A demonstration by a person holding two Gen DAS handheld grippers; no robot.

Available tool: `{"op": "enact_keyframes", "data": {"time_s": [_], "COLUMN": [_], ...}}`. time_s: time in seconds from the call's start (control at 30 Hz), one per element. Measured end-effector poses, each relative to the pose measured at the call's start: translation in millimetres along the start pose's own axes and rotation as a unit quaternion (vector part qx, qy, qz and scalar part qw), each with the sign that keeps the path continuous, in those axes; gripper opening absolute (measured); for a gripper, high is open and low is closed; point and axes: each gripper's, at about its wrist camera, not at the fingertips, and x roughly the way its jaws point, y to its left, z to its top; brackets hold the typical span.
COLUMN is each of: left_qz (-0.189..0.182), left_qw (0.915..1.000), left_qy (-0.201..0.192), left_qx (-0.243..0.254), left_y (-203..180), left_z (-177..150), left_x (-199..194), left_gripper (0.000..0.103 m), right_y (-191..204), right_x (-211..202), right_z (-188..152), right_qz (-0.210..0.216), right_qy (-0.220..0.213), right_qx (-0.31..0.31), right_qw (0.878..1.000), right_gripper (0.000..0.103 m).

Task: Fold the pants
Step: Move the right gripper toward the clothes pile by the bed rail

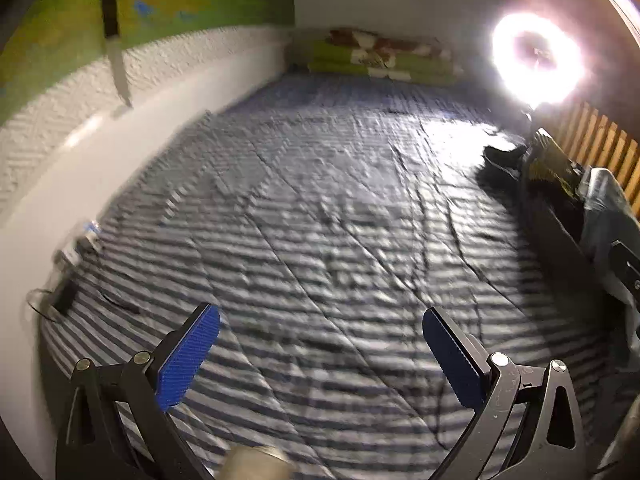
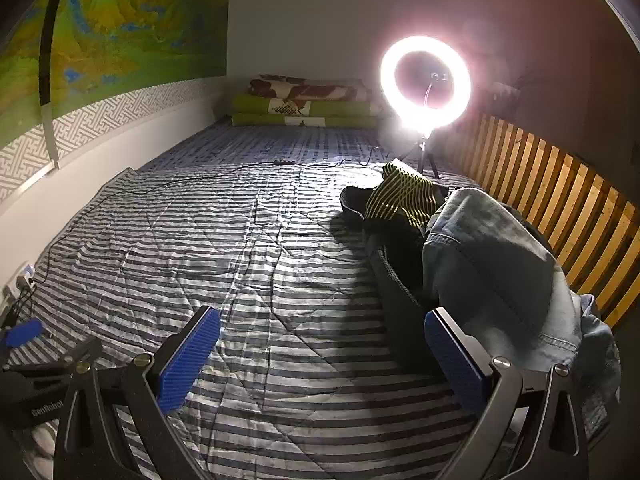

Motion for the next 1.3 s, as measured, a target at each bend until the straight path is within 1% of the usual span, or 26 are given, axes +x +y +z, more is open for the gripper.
{"op": "enact_keyframes", "data": {"time_s": [0.07,0.1,0.2,0.27,0.33,0.43,0.53,0.6,0.67,0.77,0.8,0.9,1.0,1.1,1.17,1.2,1.3], "left_qz": [0.003,-0.002,-0.031,-0.021,-0.022,-0.034,-0.06,-0.066,-0.058,-0.02,-0.016,-0.033,-0.037,-0.025,-0.005,0.002,-0.015], "left_qw": [1.0,1.0,0.999,0.9994,0.9996,0.9993,0.9976,0.9967,0.9972,0.9994,0.9995,0.9984,0.9975,0.9988,0.9998,0.9999,0.9997], "left_qy": [-0.009,-0.004,0.032,0.026,0.016,0.016,0.032,0.04,0.037,0.029,0.027,0.043,0.057,0.04,0.018,0.014,0.021], "left_qx": [0.001,-0.001,-0.005,0.0,0.004,0.004,-0.014,-0.027,-0.028,-0.008,-0.006,-0.017,-0.019,-0.015,0.002,0.009,0.003], "left_y": [1,3,3,0,-3,-4,-1,2,2,-1,-1,0,3,2,-1,-2,-1], "left_z": [1,1,-2,-5,-6,-9,-10,-10,-11,-9,-9,-9,-11,-15,-16,-16,-15], "left_x": [-3,-2,6,5,1,1,6,8,8,6,6,10,15,11,6,5,6], "left_gripper": [0.103,0.103,0.103,0.103,0.103,0.103,0.103,0.103,0.103,0.103,0.103,0.103,0.103,0.102,0.101,0.101,0.101], "right_y": [-1,-1,-2,-3,-4,-6,-10,-14,-16,-20,-22,-26,-26,-25,-24,-23,-22], "right_x": [-1,-1,-3,-5,-5,-3,2,5,6,6,4,0,-2,-1,-1,-1,-1], "right_z": [0,0,1,1,0,-2,-5,-6,-5,-2,-2,-2,-3,-5,-5,-5,-4], "right_qz": [-0.001,-0.003,-0.004,-0.005,-0.007,-0.01,-0.011,-0.013,-0.012,-0.01,-0.009,-0.005,-0.001,0.001,0.001,0.001,-0.001], "right_qy": [-0.002,-0.004,-0.008,-0.01,-0.012,-0.008,0.0,0.002,0.002,-0.002,-0.008,-0.017,-0.019,-0.017,-0.016,-0.016,-0.018], "right_qx": [0.0,0.001,0.002,0.003,0.004,0.005,0.009,0.013,0.012,0.011,0.013,0.019,0.018,0.016,0.015,0.016,0.013], "right_qw": [1.0,1.0,1.0,1.0,1.0,1.0,1.0,1.0,1.0,1.0,1.0,1.0,1.0,1.0,1.0,1.0,1.0], "right_gripper": [0.101,0.101,0.101,0.101,0.101,0.101,0.101,0.101,0.101,0.101,0.101,0.101,0.101,0.101,0.101,0.101,0.101]}}
